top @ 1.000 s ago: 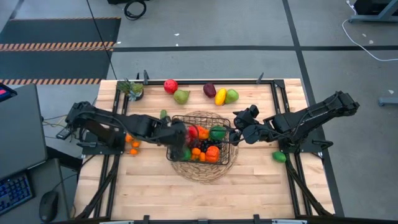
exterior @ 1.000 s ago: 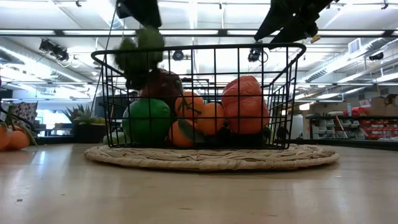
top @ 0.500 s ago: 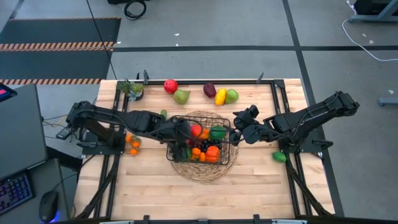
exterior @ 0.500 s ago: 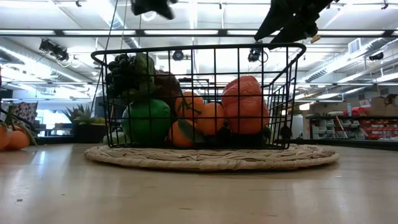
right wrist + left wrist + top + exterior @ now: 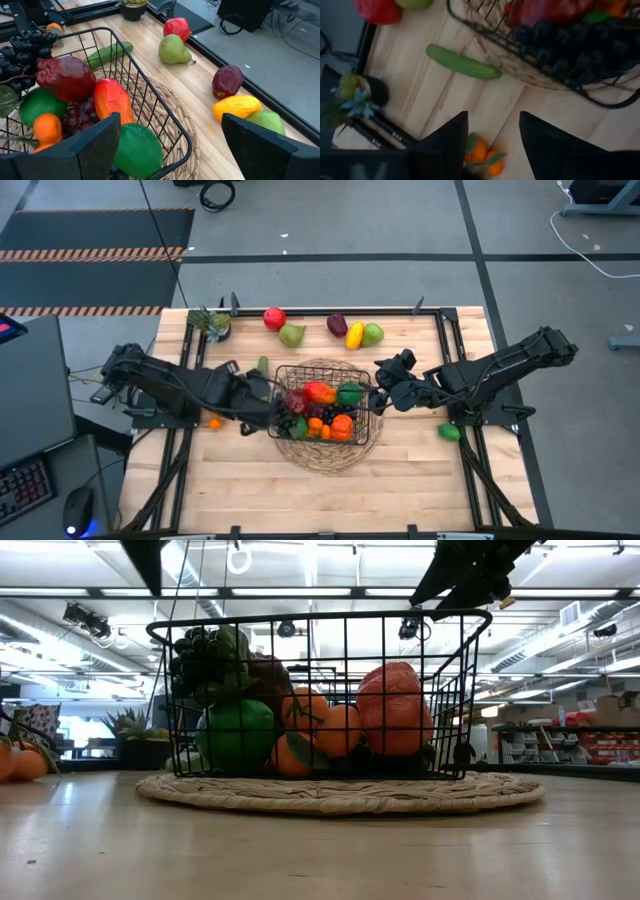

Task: Build produce basket
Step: Put the tangerines into the black wire basket

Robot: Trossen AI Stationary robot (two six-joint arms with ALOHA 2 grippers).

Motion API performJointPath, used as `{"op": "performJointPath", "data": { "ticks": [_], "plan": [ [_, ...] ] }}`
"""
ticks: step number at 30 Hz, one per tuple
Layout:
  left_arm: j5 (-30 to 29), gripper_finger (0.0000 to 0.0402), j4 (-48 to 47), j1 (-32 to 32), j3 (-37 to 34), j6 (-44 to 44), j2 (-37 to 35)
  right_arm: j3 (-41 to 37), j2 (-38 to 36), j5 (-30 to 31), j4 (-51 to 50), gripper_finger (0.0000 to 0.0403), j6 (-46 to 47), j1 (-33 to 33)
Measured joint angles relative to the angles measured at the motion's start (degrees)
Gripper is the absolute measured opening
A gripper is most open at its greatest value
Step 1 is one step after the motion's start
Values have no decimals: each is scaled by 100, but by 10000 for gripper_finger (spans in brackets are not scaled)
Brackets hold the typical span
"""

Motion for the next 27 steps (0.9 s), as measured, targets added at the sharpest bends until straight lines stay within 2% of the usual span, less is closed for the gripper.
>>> {"op": "performJointPath", "data": {
  "ticks": [8, 14, 21, 24, 27],
  "plan": [
    [1, 185, -5, -273, -941, -914, -511, 0, 0, -27, 4, 349, 12, 66],
    [193, 182, 172, -271, -2065, -2038, -982, 0, 0, -31, 4, 349, 4, 70],
    [1149, 174, 1402, -220, -3581, -2458, -1251, 0, 0, -31, 5, 349, 0, 70],
    [1553, 176, 1386, -152, -4027, -2602, -1215, 0, 0, -31, 4, 349, 1, 70],
    [1677, 179, 1375, -101, -4282, -2731, -1197, 0, 0, -13, 7, 349, -1, 70]
  ]
}}
